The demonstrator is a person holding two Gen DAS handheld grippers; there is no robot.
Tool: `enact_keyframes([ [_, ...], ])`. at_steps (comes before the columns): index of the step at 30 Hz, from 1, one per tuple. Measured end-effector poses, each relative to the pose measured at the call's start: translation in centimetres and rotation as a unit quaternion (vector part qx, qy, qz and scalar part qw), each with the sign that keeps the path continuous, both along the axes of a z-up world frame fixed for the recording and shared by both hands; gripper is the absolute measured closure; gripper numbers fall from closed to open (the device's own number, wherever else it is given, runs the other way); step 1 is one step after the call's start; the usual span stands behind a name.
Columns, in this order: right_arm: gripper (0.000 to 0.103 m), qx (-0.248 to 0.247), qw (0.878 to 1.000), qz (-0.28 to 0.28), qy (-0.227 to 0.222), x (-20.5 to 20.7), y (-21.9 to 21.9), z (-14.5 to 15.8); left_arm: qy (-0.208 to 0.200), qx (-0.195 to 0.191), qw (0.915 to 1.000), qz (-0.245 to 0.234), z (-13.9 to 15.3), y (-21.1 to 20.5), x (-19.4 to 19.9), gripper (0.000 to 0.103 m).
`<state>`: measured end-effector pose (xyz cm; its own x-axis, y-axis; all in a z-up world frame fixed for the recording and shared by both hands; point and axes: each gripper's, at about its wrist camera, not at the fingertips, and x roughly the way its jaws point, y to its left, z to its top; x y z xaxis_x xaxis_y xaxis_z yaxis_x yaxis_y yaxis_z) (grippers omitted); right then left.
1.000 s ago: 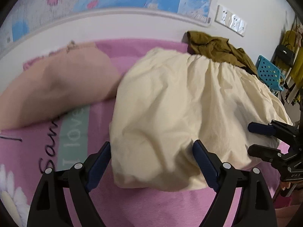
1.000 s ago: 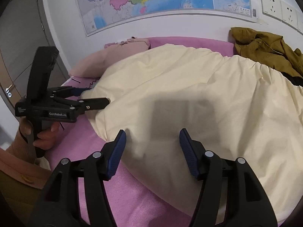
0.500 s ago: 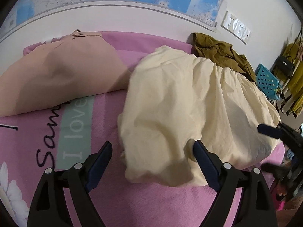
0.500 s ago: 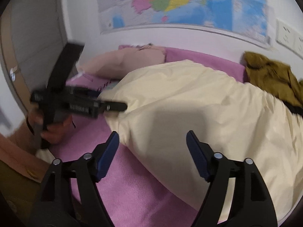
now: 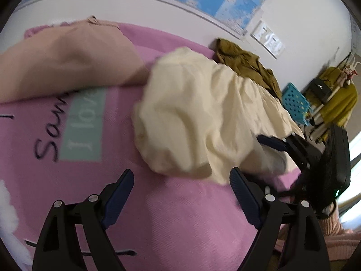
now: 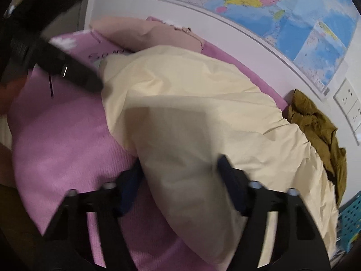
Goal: Fold large clothes
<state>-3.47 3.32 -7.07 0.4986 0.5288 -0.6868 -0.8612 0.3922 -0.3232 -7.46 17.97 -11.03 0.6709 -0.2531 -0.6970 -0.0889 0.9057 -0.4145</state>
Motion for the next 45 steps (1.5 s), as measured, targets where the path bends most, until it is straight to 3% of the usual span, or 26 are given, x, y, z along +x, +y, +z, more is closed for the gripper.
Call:
enact_keyframes([
  [2,0.064,0.017,1.0,-0.006,0.017,0.6,-0.3,0.9,0.001,-0.029,0.9994,-0.019,-0.4,-0.6,0.3,0.019],
  [4,0.069,0.04,0.998,-0.014,0.039,1.1,-0.6,1.9,0.001,-0.048,0.9983,-0.033,-0.5,-1.3,0.8,0.019],
  [8,0.07,0.075,0.995,-0.022,0.065,1.8,-1.3,3.3,-0.009,-0.085,0.9949,-0.054,-0.6,-2.7,2.6,0.019],
  [11,0.069,0.079,0.993,-0.022,0.083,1.9,-1.4,3.1,-0.029,-0.123,0.9909,-0.046,-0.5,-2.6,3.8,0.018],
  [15,0.067,0.091,0.99,-0.026,0.1,2.0,-1.9,3.2,-0.022,-0.188,0.9814,-0.029,-1.7,-1.7,5.3,0.017],
  [20,0.06,0.119,0.983,-0.033,0.138,2.2,-3.2,3.4,-0.029,-0.193,0.9807,-0.009,-1.5,-1.6,6.0,0.015],
  [24,0.058,0.16,0.968,-0.038,0.187,2.1,-6.0,4.1,-0.018,-0.154,0.9874,0.031,-1.4,-1.7,7.0,0.015],
  [28,0.042,0.223,0.937,-0.064,0.261,2.6,-11.3,4.7,-0.02,-0.154,0.9869,0.043,-1.3,-1.4,8.0,0.011],
  [29,0.039,0.242,0.924,-0.079,0.285,2.8,-13.2,4.6,-0.017,-0.159,0.9862,0.043,-1.3,-1.3,8.2,0.012],
  [31,0.038,0.276,0.9,-0.108,0.32,3.0,-16.7,4.1,-0.017,-0.168,0.9851,0.035,-1.3,-1.3,8.5,0.03],
  [33,0.028,0.303,0.872,-0.144,0.356,3.2,-20.5,3.1,-0.012,-0.169,0.9851,0.031,-1.5,-1.3,8.6,0.05],
  [34,0.024,0.31,0.862,-0.167,0.365,3.2,-22.0,2.6,-0.013,-0.164,0.986,0.026,-1.4,-1.5,8.6,0.053],
  [36,0.024,0.329,0.835,-0.222,0.381,3.5,-25.1,1.6,-0.013,-0.131,0.9912,0.019,-1.1,-2.1,8.5,0.057],
  [38,0.023,0.355,0.805,-0.267,0.392,3.7,-27.5,0.7,-0.012,-0.125,0.992,0.016,-1.1,-2.2,8.6,0.057],
  [43,0.021,0.365,0.767,-0.364,0.382,5.0,-29.6,-1.0,0.001,-0.123,0.9922,0.019,-1.3,-2.1,9.1,0.053],
  [45,0.02,0.376,0.762,-0.383,0.363,5.9,-29.8,-1.0,0.002,-0.11,0.9938,0.018,-1.1,-2.4,9.0,0.051],
])
